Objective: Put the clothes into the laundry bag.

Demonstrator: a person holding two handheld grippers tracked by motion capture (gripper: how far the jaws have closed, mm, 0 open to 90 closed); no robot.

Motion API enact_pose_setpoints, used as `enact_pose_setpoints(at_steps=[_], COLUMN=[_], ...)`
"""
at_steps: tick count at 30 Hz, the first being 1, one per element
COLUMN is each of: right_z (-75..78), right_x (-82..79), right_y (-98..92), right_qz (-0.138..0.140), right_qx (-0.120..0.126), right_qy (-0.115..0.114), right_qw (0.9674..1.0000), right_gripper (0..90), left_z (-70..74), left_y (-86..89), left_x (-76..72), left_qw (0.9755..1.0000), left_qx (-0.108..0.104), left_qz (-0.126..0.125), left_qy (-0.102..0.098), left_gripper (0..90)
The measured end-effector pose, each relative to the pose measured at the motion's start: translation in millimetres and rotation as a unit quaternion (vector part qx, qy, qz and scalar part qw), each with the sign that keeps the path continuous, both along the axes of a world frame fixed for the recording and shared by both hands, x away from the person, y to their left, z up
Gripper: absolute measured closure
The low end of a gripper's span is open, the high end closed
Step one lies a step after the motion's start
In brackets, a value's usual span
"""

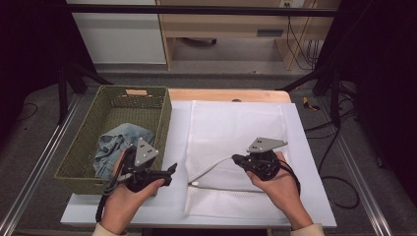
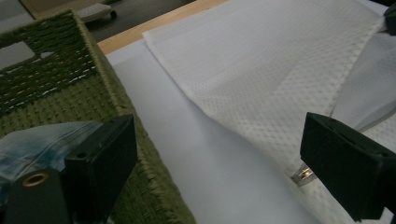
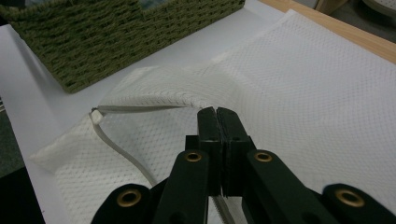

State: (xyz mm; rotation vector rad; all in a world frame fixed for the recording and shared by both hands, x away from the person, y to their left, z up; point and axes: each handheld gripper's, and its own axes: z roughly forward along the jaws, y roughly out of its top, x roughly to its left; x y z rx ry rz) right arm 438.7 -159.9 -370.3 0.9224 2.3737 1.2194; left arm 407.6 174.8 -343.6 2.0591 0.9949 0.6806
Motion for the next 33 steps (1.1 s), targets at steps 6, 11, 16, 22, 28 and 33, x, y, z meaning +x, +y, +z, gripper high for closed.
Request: enact_pose_setpoints(at_steps=[6,11,16,22,28,33], right_z=[3.6,3.8,3.2,2.3,1.4,0.8], right_x=[3.1,3.6,4.1,4.1,4.1,3.7], right_y=[0.9,2.0,1.6,0.8,-0.2,-3.1], right_qz=[0.003,0.004,0.007,0.009,0.011,0.013], right_qx=[-0.003,-0.009,-0.01,-0.015,-0.012,-0.008], right_qy=[0.001,0.001,0.003,0.004,0.008,0.01], right_qw=[1.0,1.0,0.9999,0.9998,0.9998,0.9998], right_gripper=[89.5,89.5,89.5,89.5,89.5,89.5], left_z=[4.0,3.9,4.4,4.7,5.8,7.6], left_y=[13.2,19.8,26.5,36.0,44.1,54.1], left_x=[6.5,12.6,17.1,23.0,28.3,32.8], left_qw=[0.9999,0.9999,0.9997,0.9993,0.9988,0.9982], left_qx=[0.002,0.0,0.001,0.008,0.012,0.022], left_qz=[0.011,0.014,0.018,0.029,0.037,0.046], left_qy=[0.005,0.008,0.014,0.024,0.03,0.031], left_gripper=[10.7,9.7,9.4,8.6,8.3,8.4])
